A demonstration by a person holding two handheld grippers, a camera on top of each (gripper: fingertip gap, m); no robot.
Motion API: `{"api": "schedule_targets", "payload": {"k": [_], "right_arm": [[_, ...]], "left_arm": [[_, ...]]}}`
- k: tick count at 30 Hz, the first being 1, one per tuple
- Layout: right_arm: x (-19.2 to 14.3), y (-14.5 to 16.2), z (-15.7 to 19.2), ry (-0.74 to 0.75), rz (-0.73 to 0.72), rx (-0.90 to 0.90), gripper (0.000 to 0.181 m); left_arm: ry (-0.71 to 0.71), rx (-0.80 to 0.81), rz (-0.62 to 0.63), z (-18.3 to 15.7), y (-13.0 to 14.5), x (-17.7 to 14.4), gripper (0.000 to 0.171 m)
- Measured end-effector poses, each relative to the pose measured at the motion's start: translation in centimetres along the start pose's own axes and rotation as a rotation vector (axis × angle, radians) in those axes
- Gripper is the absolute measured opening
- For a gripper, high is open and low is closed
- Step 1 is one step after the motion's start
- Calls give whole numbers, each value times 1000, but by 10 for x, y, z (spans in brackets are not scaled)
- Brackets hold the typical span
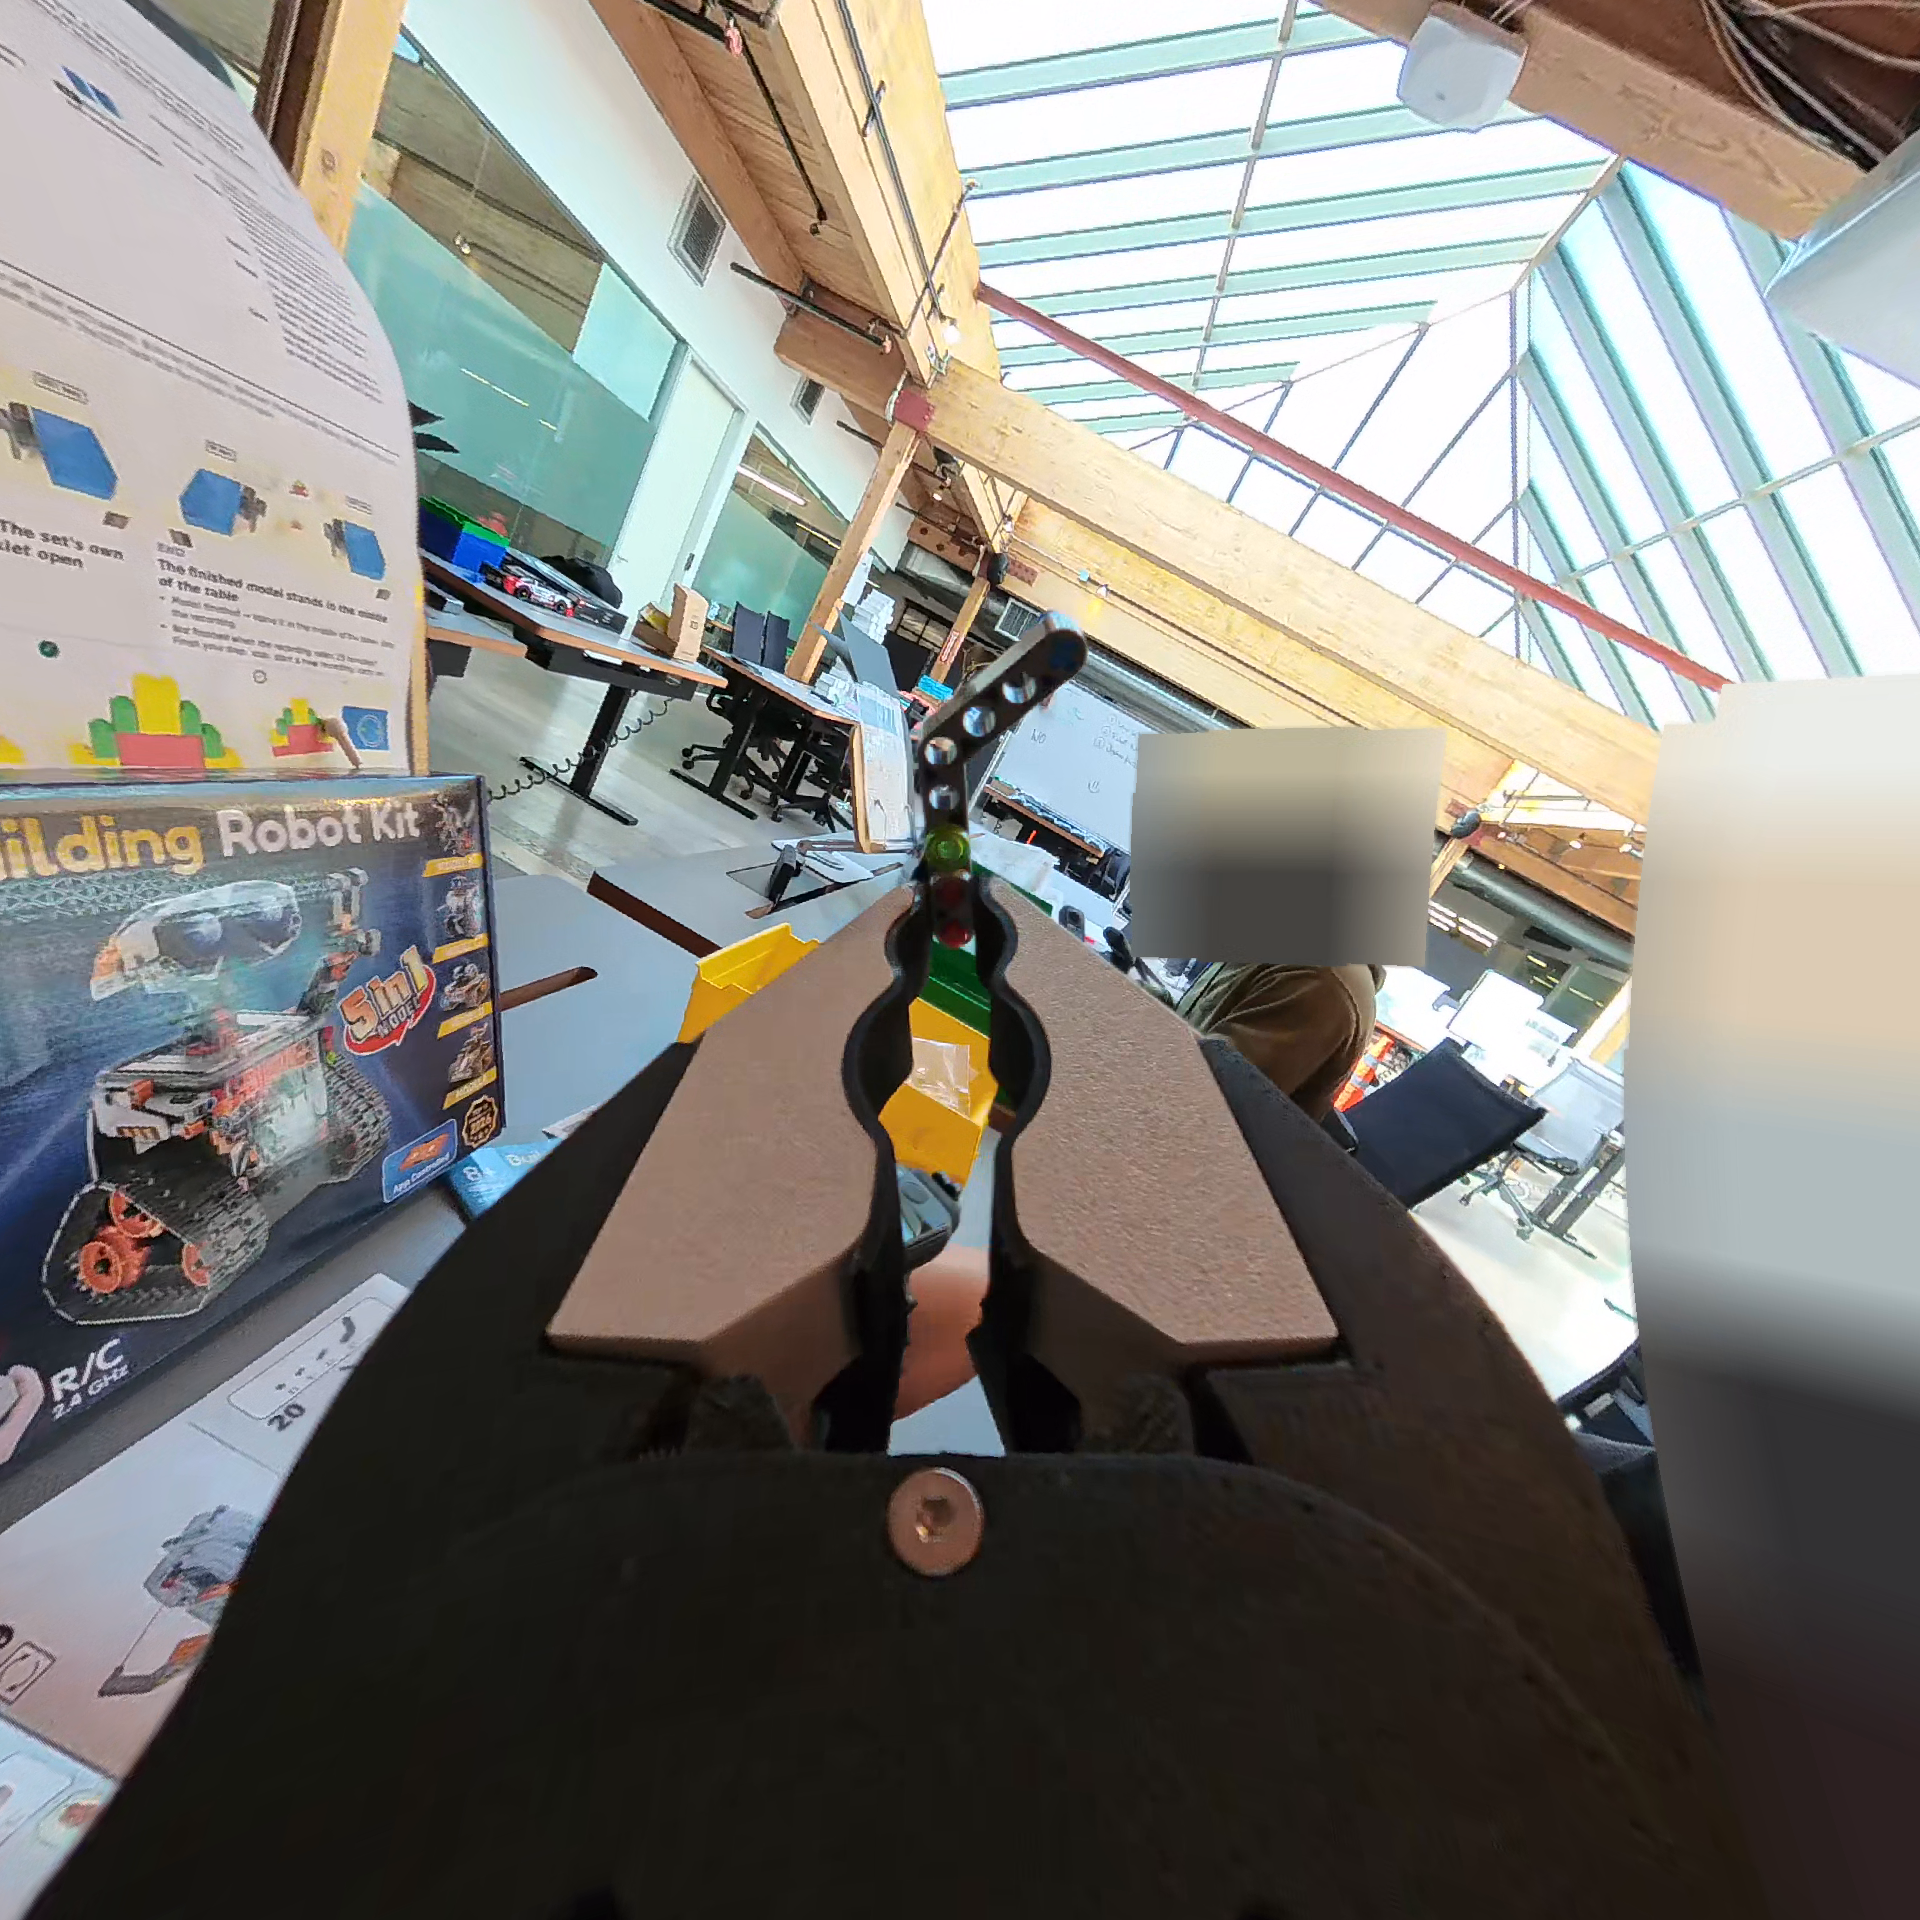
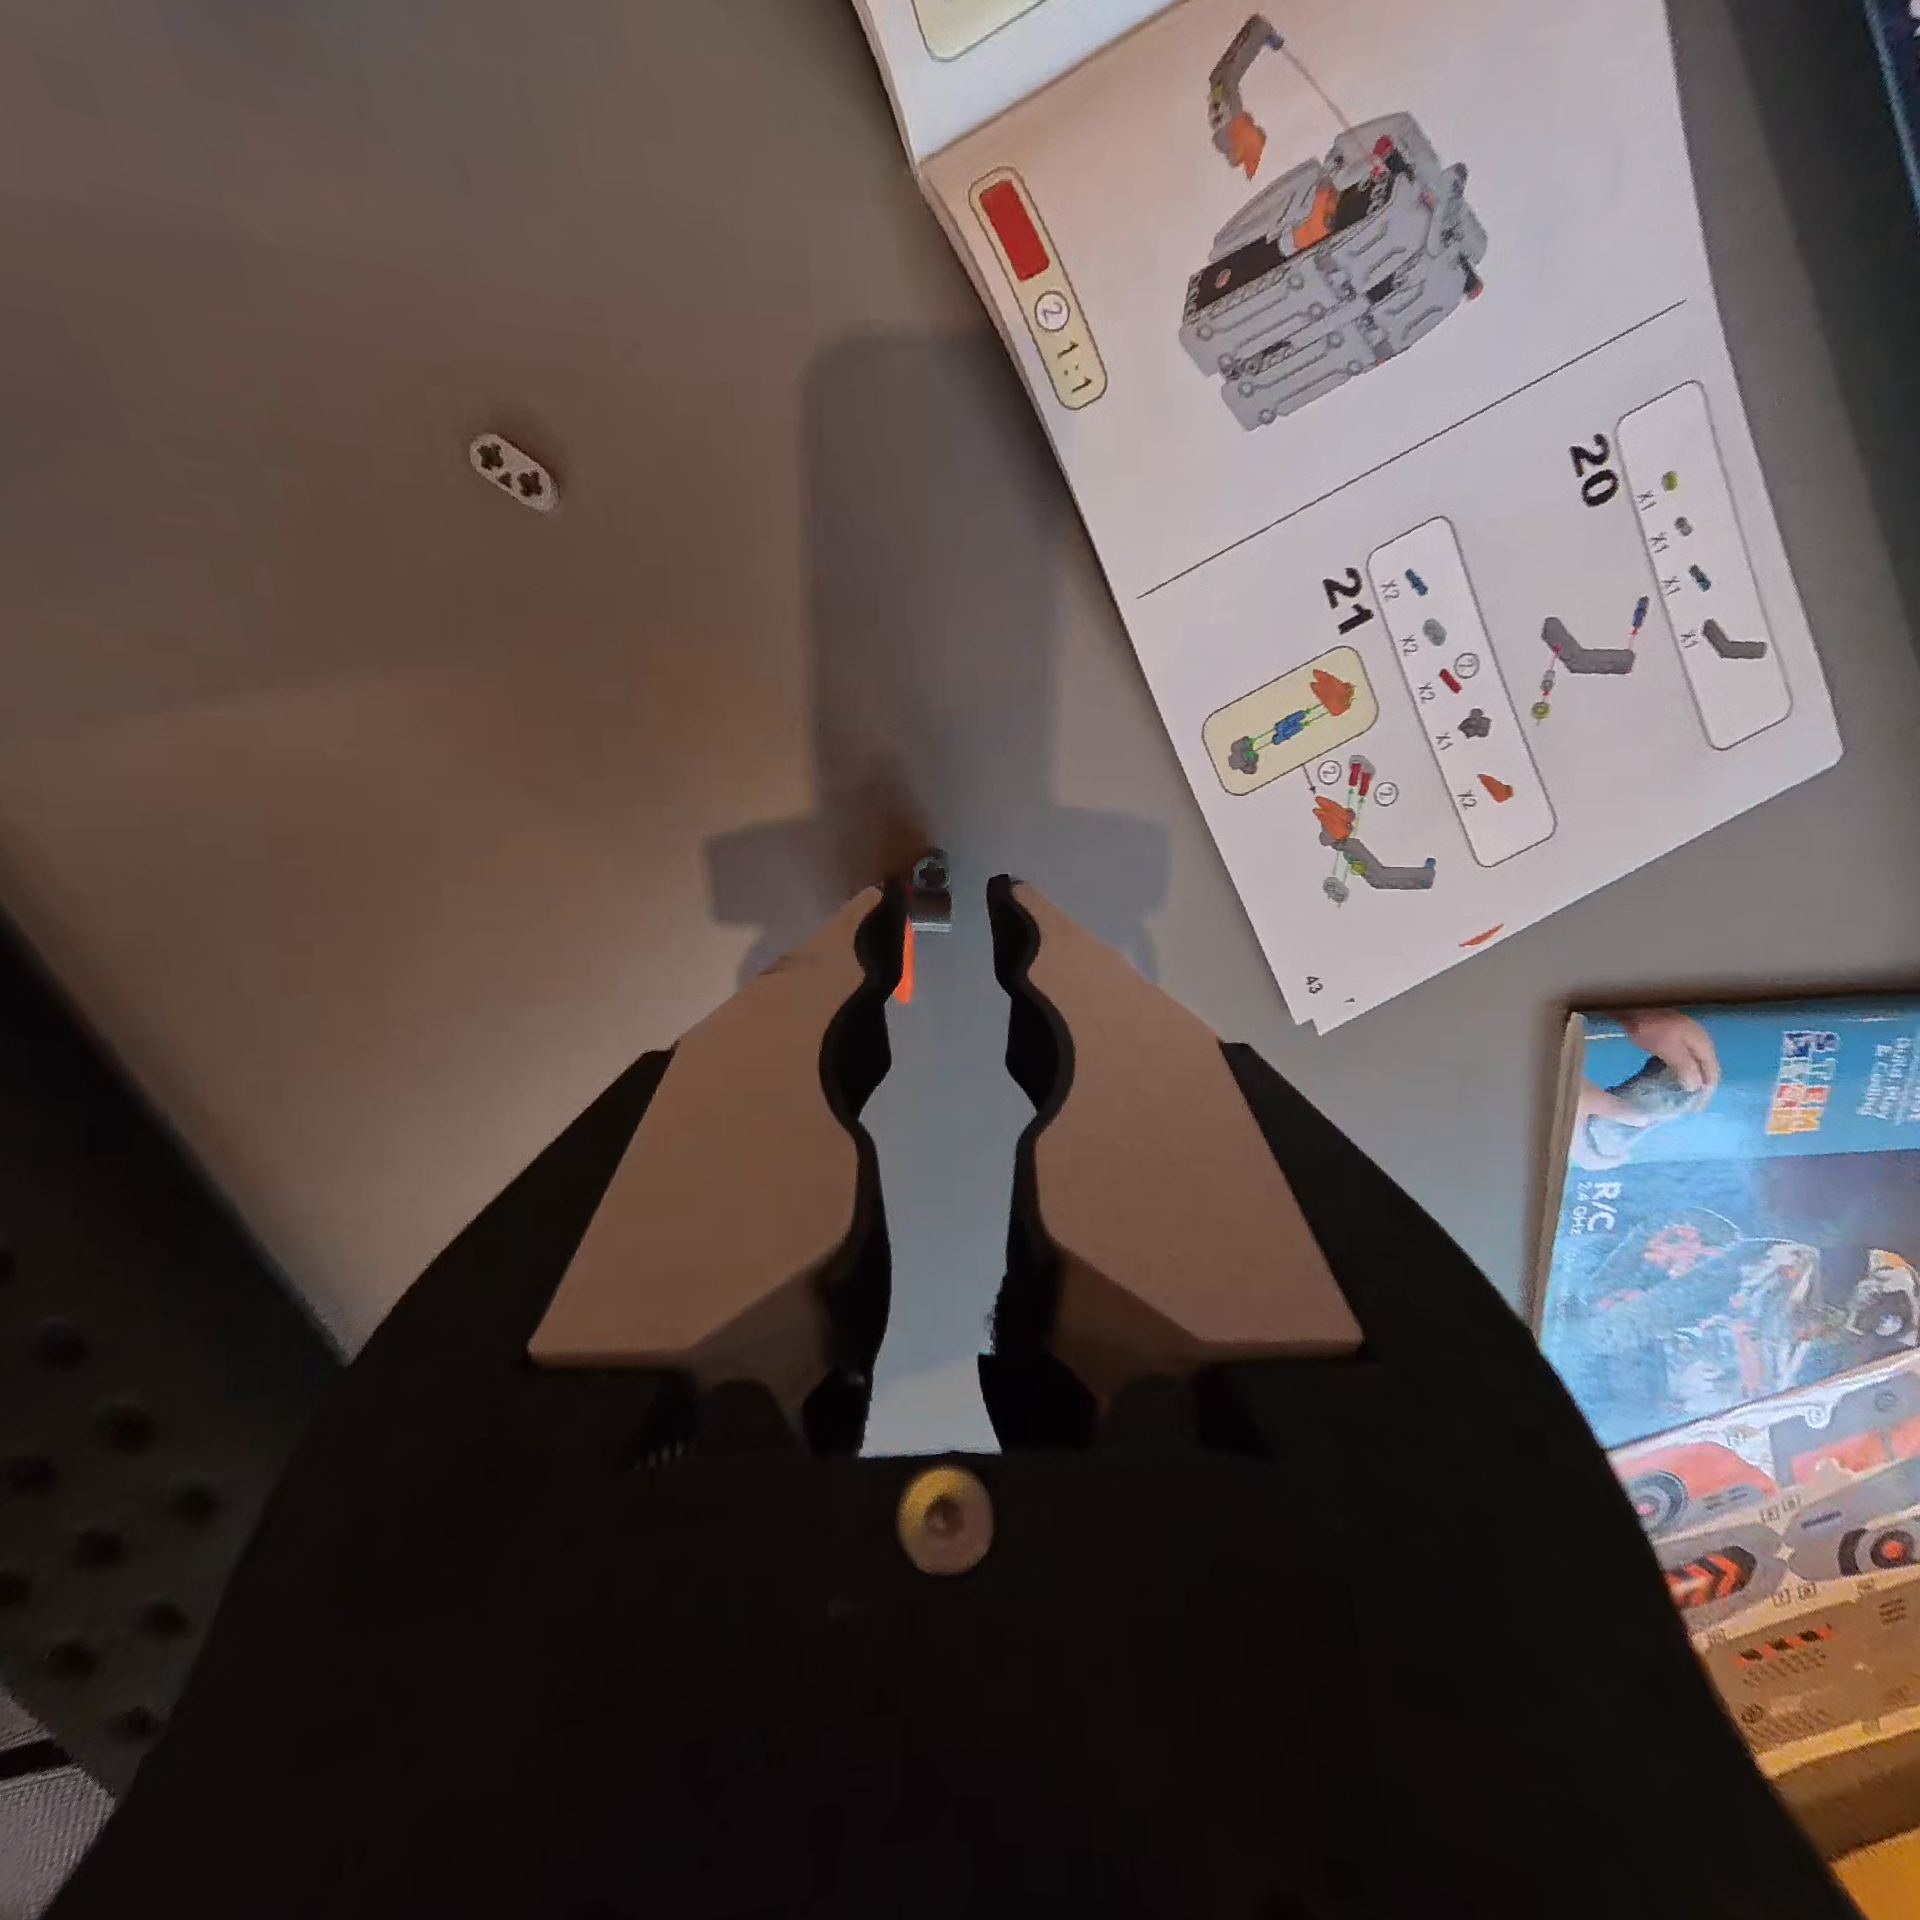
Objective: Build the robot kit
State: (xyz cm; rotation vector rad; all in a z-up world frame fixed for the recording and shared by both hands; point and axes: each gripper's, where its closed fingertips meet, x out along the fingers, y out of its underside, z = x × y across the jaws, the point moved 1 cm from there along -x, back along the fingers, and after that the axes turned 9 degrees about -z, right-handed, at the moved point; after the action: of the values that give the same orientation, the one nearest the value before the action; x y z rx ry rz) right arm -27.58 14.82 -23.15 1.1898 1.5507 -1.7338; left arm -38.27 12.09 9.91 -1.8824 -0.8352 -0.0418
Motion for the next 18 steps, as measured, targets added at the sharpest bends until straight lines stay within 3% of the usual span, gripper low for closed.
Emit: {"api": "schedule_targets", "payload": {"k": [14,18], "right_arm": [[6,0,2,-17,-7,58,16],[8,3,4,-17,6,31,6]], "left_arm": [[0,-8,16,3,3,1,5],[3,-14,27,4,6,4,5]]}}
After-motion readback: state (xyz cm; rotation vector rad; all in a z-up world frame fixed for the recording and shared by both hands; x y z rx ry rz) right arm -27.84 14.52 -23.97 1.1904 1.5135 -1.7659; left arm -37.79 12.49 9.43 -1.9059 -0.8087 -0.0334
